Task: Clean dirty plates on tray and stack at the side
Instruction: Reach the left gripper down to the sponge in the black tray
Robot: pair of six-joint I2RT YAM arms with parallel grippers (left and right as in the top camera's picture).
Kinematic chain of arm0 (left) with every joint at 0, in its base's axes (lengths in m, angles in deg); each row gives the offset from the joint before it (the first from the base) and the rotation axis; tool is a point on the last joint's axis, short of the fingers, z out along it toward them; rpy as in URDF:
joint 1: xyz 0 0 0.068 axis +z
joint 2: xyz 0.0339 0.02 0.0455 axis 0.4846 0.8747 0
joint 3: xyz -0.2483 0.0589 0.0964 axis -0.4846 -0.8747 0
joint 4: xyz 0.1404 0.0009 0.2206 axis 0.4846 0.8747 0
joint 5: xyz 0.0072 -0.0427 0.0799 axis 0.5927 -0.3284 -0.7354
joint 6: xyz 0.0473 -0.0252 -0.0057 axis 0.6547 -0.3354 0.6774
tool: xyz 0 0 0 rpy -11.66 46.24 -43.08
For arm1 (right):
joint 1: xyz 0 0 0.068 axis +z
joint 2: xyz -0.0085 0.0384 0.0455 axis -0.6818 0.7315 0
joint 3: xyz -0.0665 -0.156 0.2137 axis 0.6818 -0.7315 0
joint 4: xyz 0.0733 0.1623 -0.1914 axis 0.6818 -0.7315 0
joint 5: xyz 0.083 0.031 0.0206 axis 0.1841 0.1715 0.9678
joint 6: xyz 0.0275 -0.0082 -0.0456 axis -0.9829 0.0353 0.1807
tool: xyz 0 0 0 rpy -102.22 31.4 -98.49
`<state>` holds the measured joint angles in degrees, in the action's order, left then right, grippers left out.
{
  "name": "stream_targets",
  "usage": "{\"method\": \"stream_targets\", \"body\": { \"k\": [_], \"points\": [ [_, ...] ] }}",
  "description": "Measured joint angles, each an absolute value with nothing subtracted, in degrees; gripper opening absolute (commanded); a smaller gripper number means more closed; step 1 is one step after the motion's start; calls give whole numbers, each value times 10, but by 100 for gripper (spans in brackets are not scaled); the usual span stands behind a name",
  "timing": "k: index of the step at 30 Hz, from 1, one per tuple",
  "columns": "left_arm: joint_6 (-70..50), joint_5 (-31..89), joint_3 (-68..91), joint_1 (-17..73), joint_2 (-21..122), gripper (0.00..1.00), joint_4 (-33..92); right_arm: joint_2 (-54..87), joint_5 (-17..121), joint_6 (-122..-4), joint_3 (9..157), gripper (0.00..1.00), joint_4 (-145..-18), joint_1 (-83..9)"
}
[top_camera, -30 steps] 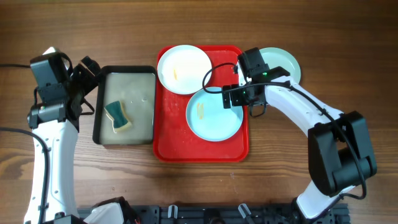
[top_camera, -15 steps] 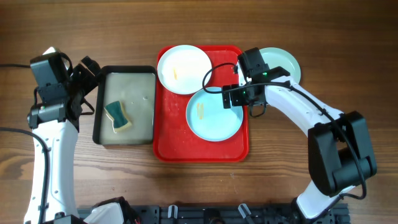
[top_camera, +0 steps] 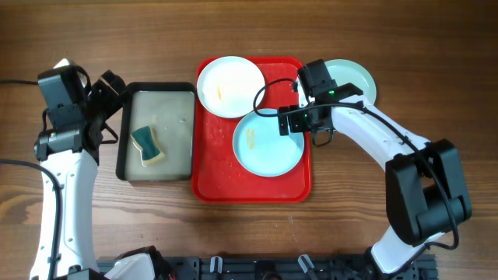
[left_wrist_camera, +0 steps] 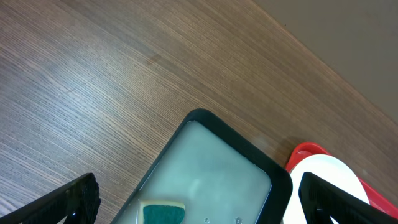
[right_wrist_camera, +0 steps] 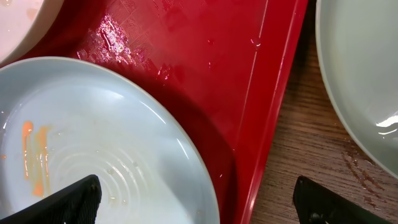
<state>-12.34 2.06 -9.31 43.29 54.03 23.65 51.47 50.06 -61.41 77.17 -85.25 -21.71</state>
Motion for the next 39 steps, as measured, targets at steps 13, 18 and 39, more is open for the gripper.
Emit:
{"method": "stream_targets", "body": {
  "k": [13,18,39],
  "points": [
    [-128,126,-90,432,541,94,428,514,501,-614,772,100,-727,-217],
    [-130,150,-90,398,541,70,499,514,511,-614,773,96,-732,-217],
    [-110,88,-90,275,541,73,484,435,503,-594,650,24,-766,-225]
  ]
}}
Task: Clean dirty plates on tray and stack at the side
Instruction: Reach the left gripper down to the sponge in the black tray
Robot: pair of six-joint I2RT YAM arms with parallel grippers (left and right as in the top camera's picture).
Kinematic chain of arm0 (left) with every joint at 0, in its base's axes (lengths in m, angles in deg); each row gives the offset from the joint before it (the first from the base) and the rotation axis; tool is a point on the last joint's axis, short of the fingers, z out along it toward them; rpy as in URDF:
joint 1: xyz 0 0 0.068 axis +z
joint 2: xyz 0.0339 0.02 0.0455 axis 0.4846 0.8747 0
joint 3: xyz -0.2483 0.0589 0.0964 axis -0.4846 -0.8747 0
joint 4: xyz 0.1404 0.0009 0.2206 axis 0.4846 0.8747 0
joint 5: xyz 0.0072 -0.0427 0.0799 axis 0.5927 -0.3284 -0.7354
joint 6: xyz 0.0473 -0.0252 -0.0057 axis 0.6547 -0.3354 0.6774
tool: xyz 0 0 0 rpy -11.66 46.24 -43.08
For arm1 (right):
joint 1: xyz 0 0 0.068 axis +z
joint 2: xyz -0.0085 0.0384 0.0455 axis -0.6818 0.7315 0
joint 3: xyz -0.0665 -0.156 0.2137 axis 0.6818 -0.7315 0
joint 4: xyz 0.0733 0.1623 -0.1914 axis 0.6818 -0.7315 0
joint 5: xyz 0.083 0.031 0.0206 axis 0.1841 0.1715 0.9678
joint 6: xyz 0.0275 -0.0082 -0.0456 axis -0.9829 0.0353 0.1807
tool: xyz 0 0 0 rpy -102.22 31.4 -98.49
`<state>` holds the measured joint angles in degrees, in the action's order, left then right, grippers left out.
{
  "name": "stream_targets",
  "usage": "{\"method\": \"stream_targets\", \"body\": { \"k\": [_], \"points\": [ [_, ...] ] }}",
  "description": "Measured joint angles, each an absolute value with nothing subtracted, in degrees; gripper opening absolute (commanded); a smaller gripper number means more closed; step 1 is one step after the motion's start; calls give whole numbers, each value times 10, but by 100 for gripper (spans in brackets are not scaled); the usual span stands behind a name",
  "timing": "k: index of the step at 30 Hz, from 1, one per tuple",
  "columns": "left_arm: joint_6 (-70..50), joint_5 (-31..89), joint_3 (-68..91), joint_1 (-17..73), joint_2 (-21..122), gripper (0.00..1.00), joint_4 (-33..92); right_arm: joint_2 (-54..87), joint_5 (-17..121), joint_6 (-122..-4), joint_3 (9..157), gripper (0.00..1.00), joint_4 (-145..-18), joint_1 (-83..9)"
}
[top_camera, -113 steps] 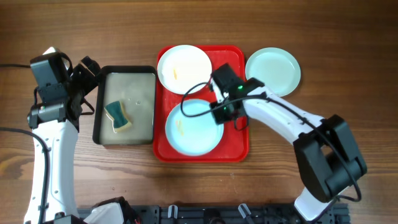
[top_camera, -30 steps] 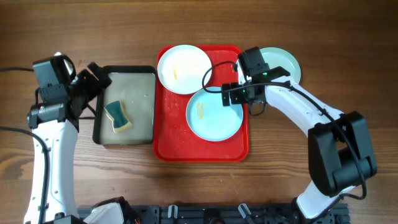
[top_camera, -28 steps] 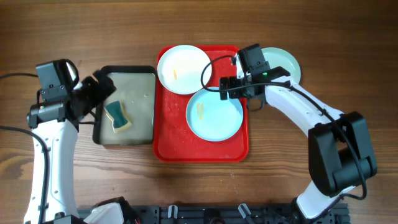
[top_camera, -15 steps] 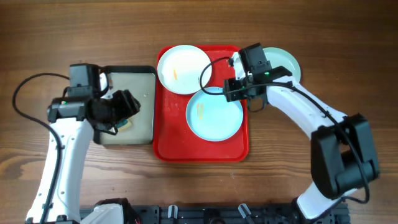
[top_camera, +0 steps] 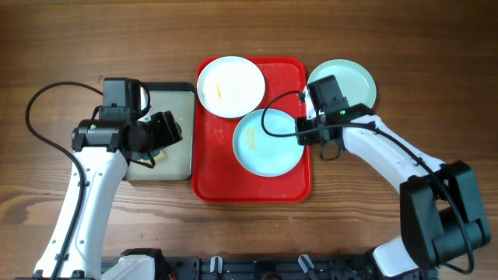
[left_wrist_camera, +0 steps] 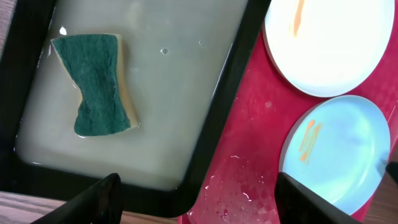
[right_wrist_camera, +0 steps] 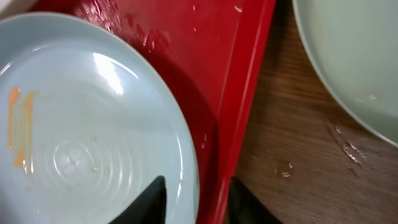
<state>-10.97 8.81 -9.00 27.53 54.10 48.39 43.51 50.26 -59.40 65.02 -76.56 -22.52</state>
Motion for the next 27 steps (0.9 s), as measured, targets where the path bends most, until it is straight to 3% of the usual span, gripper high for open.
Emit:
{"method": "stream_targets", "body": {
  "k": [2,5,14,17,20,27],
  "points": [
    [-110,84,-90,275,541,73,484,437,522,-597,623,21,-726,-225],
    [-109,67,-90,275,541,70,484,438,540,-597,597,6,-703,-224],
    [-107,-42,-90,277,632,69,432,440,548,-606,595,5,-695,-224],
    [-107,-55,-90,297,683,60,403,440,548,-608,595,5,-695,-224],
    [-106,-61,-90,316,711,59,404,440,548,-610,595,5,-695,-224],
    [-106,-63,-90,332,778,36,400,440,548,-610,595,6,-695,-224]
  ]
}}
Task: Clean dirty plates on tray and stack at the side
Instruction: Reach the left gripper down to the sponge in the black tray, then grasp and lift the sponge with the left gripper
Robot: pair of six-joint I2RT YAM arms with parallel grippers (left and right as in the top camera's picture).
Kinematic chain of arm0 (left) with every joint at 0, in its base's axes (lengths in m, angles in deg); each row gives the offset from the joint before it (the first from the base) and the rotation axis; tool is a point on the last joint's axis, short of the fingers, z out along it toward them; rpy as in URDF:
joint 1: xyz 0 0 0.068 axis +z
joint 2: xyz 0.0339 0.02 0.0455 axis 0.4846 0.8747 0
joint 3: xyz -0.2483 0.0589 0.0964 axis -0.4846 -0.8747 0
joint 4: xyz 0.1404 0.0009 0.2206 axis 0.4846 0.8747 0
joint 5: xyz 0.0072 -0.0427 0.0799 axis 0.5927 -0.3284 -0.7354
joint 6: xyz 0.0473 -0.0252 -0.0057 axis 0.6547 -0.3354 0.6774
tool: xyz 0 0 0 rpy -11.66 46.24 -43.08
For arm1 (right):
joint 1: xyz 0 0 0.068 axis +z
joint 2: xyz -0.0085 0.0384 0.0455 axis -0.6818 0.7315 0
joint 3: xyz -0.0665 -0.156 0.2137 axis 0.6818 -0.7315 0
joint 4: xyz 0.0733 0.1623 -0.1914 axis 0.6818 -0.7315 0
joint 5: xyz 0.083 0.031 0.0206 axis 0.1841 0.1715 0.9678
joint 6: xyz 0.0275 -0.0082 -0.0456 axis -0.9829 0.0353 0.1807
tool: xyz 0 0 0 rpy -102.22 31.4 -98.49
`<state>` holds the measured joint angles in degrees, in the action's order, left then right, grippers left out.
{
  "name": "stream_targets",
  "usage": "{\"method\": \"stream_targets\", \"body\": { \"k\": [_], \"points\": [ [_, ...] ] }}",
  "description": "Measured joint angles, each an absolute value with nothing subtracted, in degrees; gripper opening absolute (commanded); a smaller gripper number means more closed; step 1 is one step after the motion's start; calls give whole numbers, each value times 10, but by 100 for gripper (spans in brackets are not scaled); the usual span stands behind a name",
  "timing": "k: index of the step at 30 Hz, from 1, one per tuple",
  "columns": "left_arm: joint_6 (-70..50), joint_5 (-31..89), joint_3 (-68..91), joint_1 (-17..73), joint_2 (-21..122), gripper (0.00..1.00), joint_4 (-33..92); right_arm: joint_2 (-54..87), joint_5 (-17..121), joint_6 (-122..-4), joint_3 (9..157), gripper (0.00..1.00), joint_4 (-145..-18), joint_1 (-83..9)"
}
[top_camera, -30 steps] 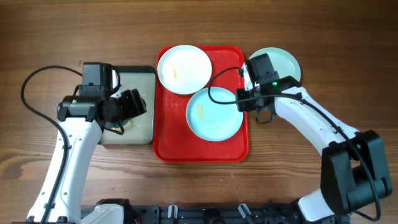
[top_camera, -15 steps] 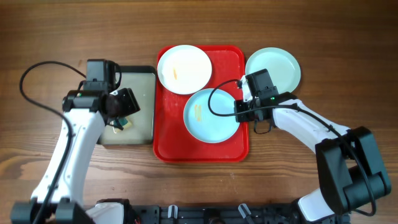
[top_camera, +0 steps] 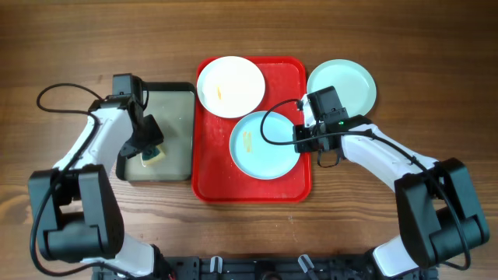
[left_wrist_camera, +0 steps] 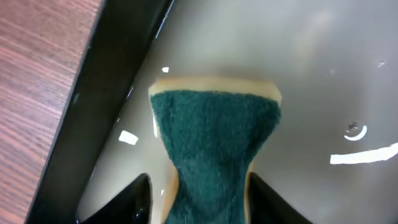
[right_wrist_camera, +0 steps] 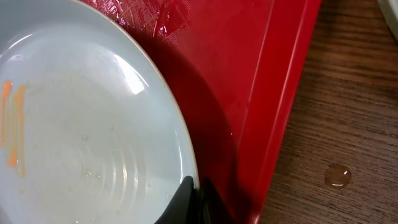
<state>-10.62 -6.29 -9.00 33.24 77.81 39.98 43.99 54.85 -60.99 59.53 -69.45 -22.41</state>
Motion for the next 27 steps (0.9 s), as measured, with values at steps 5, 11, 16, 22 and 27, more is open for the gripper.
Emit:
{"method": "stream_targets", "body": {
  "k": [5,11,16,22,27],
  "points": [
    [-100,-59,-102,332,784,7,375,440,548,-610,595,6,-695,-224],
    [-60,37,-92,332,783,4,373,440,548,-610,595,6,-694,-224],
    [-23,64,-86,332,690,4,370,440,548,-610,595,4,-694,-224],
    [-6,59,-82,332,601,4,366,440,550,-610,595,4,-692,-224],
    [-4,14,-82,310,599,4,360,440,550,-610,595,4,-692,-224]
  ]
}}
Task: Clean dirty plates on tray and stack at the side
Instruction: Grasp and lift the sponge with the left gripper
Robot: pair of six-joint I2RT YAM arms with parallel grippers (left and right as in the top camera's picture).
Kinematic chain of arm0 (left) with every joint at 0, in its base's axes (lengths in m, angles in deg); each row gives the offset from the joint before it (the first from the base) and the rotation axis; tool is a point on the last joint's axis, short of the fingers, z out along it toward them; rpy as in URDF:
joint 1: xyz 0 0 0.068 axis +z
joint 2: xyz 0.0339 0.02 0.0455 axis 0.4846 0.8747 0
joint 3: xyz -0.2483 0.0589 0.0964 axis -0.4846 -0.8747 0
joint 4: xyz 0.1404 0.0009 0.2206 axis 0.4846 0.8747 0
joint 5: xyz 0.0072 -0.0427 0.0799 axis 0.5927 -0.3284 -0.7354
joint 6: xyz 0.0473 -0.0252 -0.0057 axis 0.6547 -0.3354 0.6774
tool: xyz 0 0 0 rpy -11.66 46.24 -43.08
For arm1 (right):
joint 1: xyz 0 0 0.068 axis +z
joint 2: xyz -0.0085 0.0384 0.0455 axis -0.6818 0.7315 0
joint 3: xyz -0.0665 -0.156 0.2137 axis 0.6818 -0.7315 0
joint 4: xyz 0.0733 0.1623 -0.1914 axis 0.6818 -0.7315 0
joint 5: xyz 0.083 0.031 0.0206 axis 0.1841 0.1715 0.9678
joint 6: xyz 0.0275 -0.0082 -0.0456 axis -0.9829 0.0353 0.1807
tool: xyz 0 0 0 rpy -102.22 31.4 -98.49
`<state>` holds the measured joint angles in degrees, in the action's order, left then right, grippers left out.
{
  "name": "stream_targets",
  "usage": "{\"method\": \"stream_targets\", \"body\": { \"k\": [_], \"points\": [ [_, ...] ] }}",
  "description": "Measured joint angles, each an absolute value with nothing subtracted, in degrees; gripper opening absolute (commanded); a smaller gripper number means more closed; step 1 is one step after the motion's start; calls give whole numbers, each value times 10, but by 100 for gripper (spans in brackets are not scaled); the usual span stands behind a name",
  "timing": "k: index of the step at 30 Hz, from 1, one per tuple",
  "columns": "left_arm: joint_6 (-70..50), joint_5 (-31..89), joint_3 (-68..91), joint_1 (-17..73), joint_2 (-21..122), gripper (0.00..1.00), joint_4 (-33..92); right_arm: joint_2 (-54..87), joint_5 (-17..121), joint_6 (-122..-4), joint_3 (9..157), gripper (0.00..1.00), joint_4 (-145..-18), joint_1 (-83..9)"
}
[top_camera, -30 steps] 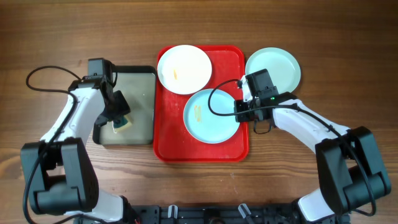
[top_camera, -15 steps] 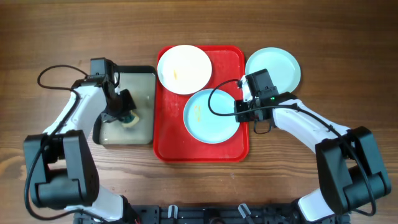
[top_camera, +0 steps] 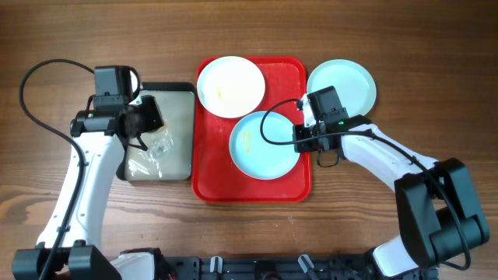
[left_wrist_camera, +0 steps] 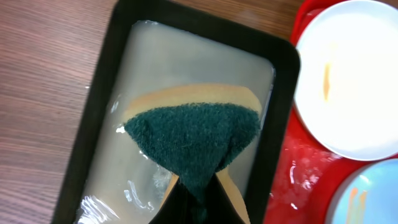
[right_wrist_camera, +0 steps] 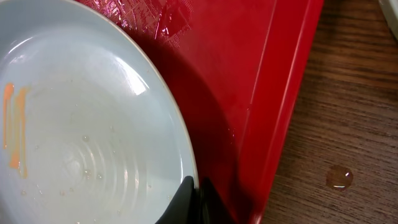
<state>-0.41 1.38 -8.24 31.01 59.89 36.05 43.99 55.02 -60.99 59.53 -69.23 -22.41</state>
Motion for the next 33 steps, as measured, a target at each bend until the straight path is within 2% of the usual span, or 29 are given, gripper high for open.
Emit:
{"method": "stream_targets", "body": {
  "k": [16,19,20,21,22,23,24,25,33],
  "points": [
    [-4,-65,-82,286,594,4,350,440,559,-605,595,5,-692,-224],
    [-4,-70,-82,286,594,4,357,440,573,-595,595,18,-694,-224],
    [-4,-70,-82,286,594,4,357,440,577,-593,596,29,-697,-224],
    [-4,-70,-82,286,594,4,357,440,581,-592,596,36,-702,-224],
    [-4,-70,-82,286,594,4,357,440,583,-591,596,38,-703,-224],
    [-4,-71,-82,286,595,4,359,440,585,-587,597,28,-703,-224],
    [-4,-72,-82,286,595,4,362,440,587,-586,599,13,-703,-224],
    [-4,-72,-82,286,595,4,364,440,587,-586,599,5,-703,-224],
    [7,-87,-82,286,595,4,359,440,589,-586,599,4,-703,-224]
  ]
}}
